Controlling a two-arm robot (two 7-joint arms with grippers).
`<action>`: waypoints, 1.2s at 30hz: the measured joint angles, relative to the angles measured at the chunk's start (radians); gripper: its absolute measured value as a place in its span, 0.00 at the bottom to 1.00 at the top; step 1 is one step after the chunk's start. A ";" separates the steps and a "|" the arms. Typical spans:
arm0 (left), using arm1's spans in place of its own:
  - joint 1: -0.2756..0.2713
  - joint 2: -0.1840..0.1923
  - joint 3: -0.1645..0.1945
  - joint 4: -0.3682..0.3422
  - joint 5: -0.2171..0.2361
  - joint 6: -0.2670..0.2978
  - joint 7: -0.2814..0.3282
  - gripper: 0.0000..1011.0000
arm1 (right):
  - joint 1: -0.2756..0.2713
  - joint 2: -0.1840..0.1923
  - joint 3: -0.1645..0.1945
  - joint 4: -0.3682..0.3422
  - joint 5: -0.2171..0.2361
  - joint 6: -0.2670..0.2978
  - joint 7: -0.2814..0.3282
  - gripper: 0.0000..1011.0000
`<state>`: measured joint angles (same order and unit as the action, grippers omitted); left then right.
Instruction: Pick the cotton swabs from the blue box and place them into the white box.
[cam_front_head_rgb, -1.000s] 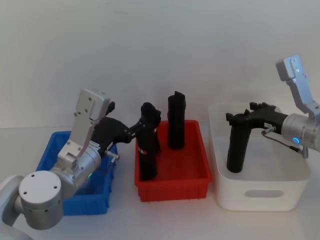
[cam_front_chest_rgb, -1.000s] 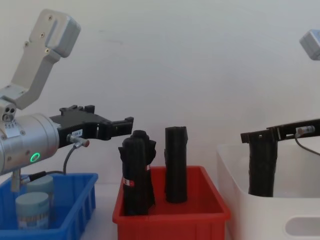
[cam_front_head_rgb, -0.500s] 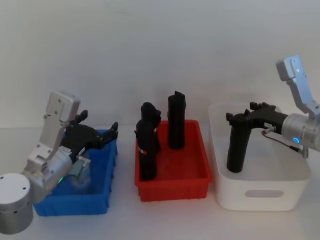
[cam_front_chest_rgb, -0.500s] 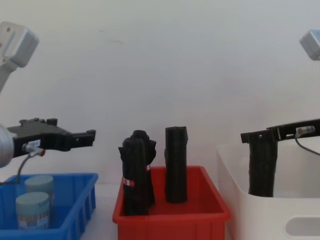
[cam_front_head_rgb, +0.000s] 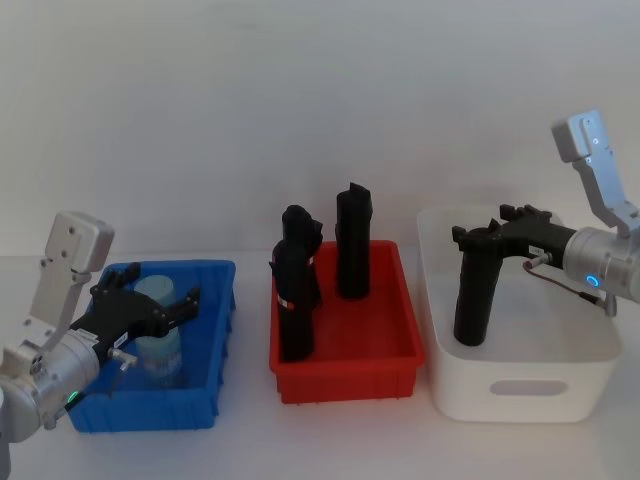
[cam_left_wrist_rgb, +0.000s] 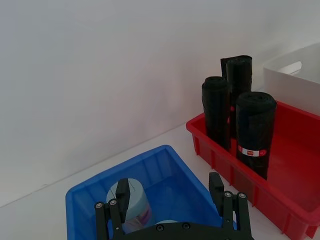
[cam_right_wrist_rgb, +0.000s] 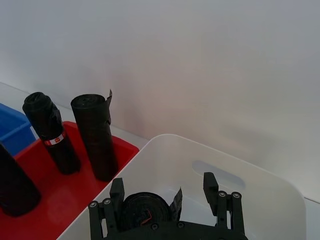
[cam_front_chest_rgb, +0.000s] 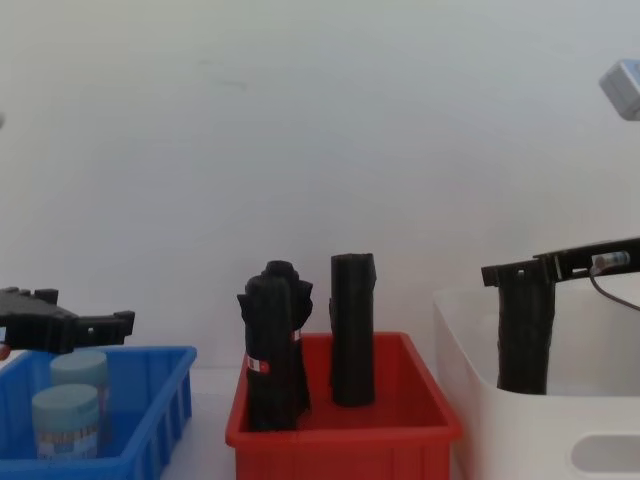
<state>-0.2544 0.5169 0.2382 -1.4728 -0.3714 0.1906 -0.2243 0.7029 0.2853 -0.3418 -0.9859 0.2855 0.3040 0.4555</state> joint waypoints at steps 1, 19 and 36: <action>0.002 0.002 -0.001 0.000 -0.002 0.002 -0.003 0.99 | 0.000 0.000 0.000 0.000 0.000 0.000 0.000 0.99; -0.018 -0.001 0.000 0.069 0.000 0.055 -0.074 0.99 | 0.000 0.000 0.000 0.000 0.000 0.000 0.000 0.99; -0.038 -0.005 0.006 0.126 0.047 0.100 -0.094 0.99 | 0.000 0.000 0.000 0.000 0.000 0.000 0.000 0.99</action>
<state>-0.2920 0.5122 0.2443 -1.3468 -0.3248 0.2903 -0.3183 0.7030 0.2853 -0.3418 -0.9859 0.2854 0.3039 0.4555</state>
